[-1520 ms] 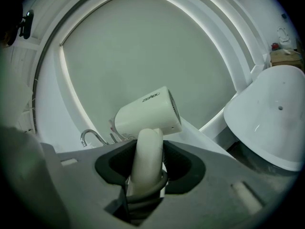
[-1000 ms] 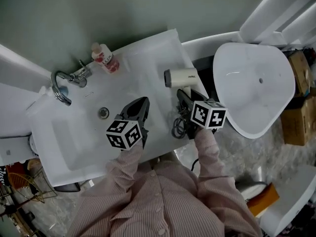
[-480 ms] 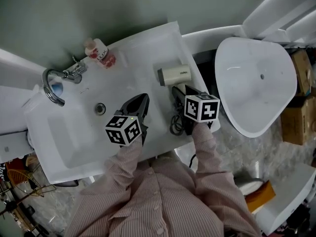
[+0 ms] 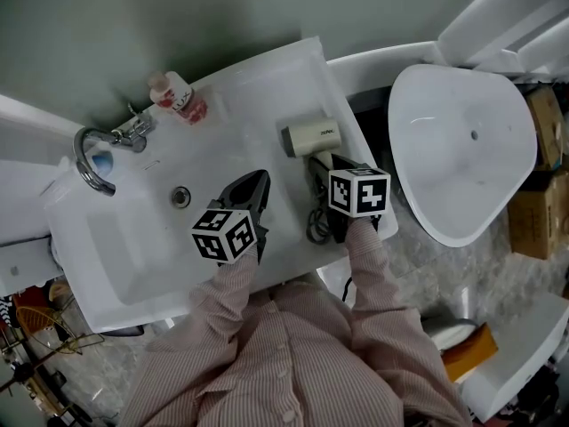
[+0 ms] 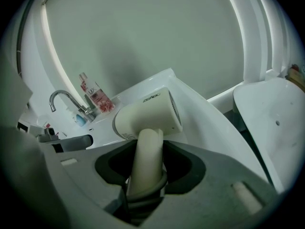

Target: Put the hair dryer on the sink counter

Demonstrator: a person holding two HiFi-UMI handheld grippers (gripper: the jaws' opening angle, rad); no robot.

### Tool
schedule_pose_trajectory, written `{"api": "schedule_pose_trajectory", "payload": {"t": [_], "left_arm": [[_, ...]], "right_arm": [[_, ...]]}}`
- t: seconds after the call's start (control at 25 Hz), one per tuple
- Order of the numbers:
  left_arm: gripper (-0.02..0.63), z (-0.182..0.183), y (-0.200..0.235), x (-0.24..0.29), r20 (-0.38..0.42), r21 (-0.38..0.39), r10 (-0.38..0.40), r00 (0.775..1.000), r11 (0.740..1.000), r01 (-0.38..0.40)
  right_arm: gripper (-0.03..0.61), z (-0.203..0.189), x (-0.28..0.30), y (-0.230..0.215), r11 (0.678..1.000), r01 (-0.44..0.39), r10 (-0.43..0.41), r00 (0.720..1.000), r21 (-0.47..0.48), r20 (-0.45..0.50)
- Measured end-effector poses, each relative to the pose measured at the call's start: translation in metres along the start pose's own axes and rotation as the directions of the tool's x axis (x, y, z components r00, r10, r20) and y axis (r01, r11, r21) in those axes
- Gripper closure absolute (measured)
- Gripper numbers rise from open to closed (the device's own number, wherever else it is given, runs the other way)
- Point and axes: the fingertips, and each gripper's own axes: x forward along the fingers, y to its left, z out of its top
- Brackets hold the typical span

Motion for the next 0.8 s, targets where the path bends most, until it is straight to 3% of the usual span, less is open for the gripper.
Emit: {"api": "schedule_pose_trajectory", "payload": {"t": [0.56,0.8], "left_arm": [[0.612,0.0011,-0.0023,-0.0016,0.006,0.004,-0.003,1.0,1.0,0.003],[0.612,0.0047,-0.0061,-0.0058,0.02,0.007,-0.006,1.0,1.0,0.006]], "right_arm": [[0.411,-0.0078,0.0042,-0.0051,0.999,0.036,-0.034,0.997,0.024,-0.069],[0.406,-0.0049,0.001,-0.0056,0.998,0.044,-0.042,0.998,0.034,-0.044]]}}
